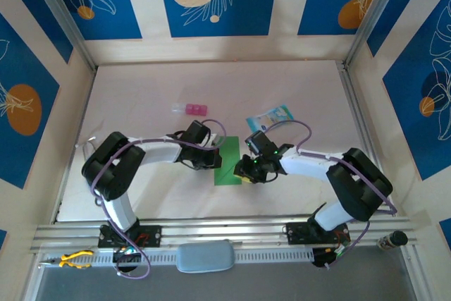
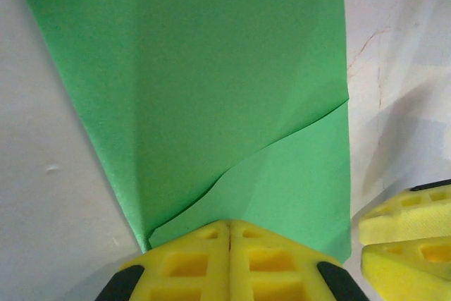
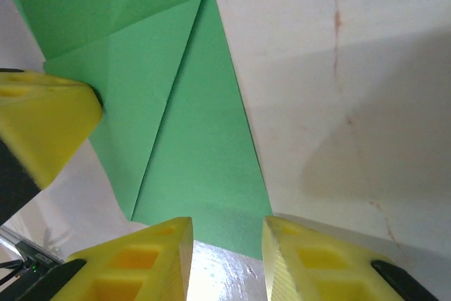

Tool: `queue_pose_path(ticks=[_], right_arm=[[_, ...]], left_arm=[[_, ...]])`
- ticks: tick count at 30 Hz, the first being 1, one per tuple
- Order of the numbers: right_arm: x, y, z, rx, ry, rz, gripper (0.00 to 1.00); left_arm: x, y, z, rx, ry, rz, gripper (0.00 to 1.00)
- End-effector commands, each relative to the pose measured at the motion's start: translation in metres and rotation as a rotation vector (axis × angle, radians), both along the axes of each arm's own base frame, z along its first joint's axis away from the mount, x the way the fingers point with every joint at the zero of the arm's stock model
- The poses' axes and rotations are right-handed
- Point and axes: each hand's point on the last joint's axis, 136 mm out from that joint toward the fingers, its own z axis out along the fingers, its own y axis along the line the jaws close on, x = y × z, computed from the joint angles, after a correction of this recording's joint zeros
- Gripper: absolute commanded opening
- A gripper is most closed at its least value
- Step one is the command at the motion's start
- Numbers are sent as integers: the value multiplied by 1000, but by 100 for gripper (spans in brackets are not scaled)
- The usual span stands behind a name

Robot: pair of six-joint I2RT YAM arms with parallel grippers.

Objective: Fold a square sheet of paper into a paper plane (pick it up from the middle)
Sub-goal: Turn over the paper at the center of the table.

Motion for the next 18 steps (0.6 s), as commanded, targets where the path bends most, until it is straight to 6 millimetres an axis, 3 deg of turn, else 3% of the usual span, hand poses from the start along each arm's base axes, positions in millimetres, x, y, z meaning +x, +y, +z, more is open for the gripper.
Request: queue_pose_path(ticks=[1,10,18], right_arm=[[-1,0,-8,-28,5,-9,32],[6,10,-11,-26,-43,12,32],[27,33,8,116,-142,69,46]], left_arm=[[-6,10,-14,27,36,14,6],[-5,8,-14,23,39,23,5],[-5,8,-15,25,42,21,5]])
